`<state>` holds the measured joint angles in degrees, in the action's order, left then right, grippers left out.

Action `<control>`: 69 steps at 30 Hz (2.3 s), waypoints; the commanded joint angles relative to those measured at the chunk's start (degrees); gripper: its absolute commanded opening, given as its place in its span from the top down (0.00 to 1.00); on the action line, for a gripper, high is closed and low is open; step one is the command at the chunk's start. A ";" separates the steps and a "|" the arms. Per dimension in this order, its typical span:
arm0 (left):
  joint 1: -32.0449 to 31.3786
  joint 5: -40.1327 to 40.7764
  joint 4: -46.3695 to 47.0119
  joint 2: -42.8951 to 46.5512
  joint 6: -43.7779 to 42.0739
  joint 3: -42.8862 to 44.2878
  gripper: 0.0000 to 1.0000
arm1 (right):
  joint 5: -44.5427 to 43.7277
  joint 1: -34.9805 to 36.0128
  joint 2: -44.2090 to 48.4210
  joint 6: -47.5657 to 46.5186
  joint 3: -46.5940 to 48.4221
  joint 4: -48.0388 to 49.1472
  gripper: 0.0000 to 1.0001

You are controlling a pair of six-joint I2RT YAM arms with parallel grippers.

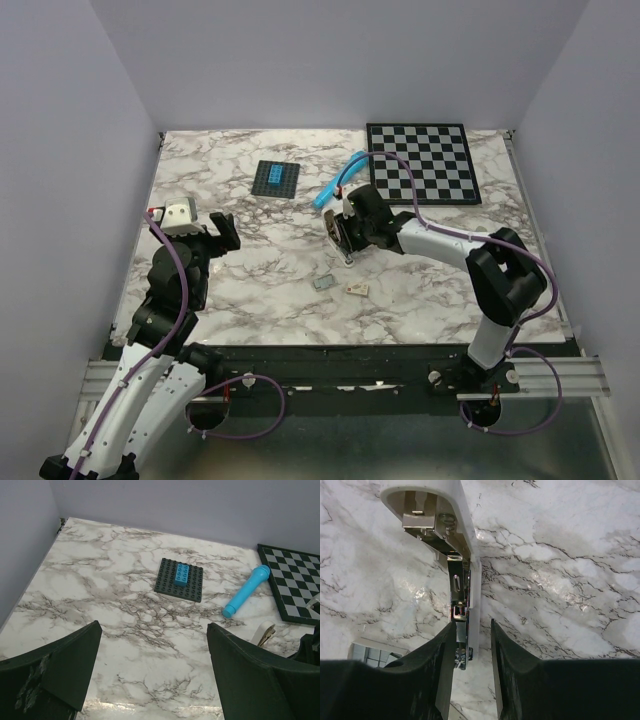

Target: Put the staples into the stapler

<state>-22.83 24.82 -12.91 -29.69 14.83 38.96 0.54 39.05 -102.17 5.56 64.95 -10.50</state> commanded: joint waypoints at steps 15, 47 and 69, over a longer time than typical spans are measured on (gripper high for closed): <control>0.42 -1.18 1.04 0.51 0.29 -0.20 0.06 | -0.10 -0.11 -3.82 0.50 3.96 -0.22 0.59; 0.51 -3.02 1.48 -0.37 -0.24 -0.46 0.06 | 0.43 -0.02 3.90 0.59 -2.99 -1.89 0.59; 0.51 -32.45 7.72 -29.17 1.50 11.65 0.01 | 5.79 -0.02 16.74 -2.48 -29.97 37.30 0.54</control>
<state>-22.57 -0.73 -6.55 -52.66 11.73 42.74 5.65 39.05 -87.26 4.60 35.83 15.22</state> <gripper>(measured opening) 0.990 0.454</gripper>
